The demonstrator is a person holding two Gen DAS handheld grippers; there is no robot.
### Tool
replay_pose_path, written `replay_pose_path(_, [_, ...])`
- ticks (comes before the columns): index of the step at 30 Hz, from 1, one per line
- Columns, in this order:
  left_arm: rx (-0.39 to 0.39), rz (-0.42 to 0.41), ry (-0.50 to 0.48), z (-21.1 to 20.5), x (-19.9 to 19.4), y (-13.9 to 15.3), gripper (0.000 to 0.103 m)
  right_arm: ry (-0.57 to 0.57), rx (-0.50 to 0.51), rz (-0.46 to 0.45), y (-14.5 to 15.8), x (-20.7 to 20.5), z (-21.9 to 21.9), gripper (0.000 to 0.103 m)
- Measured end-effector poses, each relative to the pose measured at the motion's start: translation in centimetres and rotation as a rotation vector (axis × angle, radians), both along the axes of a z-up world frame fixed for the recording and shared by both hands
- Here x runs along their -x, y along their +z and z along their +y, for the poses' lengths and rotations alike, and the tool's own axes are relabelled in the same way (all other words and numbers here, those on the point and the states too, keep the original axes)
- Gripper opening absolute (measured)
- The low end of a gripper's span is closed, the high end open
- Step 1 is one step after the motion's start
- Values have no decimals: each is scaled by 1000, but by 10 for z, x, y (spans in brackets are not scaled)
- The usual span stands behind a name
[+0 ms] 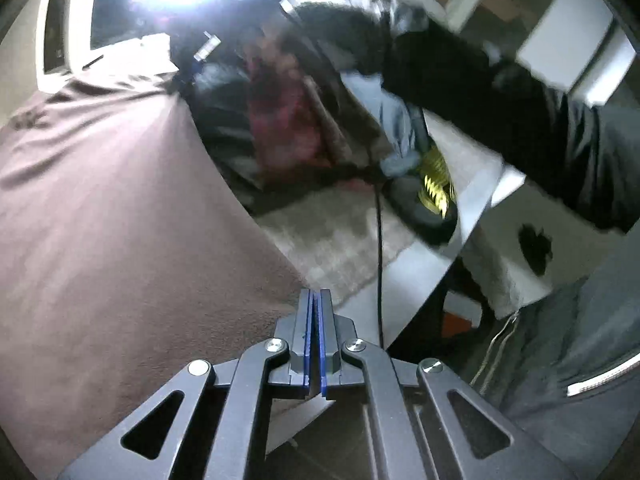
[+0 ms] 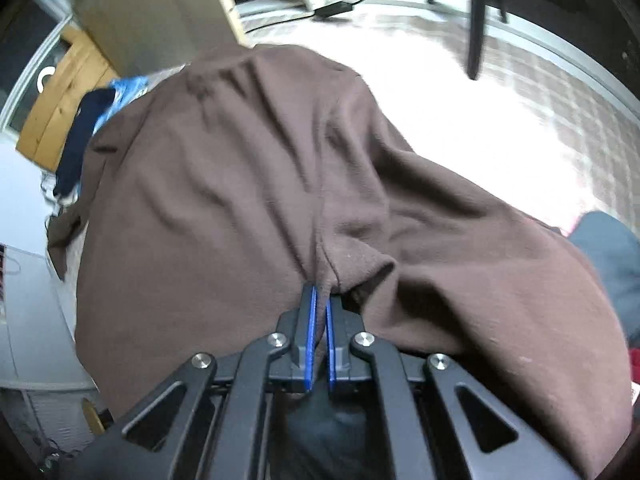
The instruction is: Fold clothes
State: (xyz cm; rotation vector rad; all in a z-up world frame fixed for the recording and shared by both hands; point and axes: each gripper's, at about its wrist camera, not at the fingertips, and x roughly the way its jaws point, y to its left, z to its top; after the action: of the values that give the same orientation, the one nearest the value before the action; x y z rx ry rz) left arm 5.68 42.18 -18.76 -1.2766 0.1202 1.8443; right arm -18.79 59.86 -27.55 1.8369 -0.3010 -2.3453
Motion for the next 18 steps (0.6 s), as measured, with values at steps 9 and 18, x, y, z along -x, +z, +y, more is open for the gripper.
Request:
replay_pose_path(9, [85,-104,6,1,-6,-32,10,151,-352,-1,-19,7,-42,14])
replay_pose_path(18, [280,-96,506,-214,-26,-5,40,103,-148,156,53,-87,-19,39])
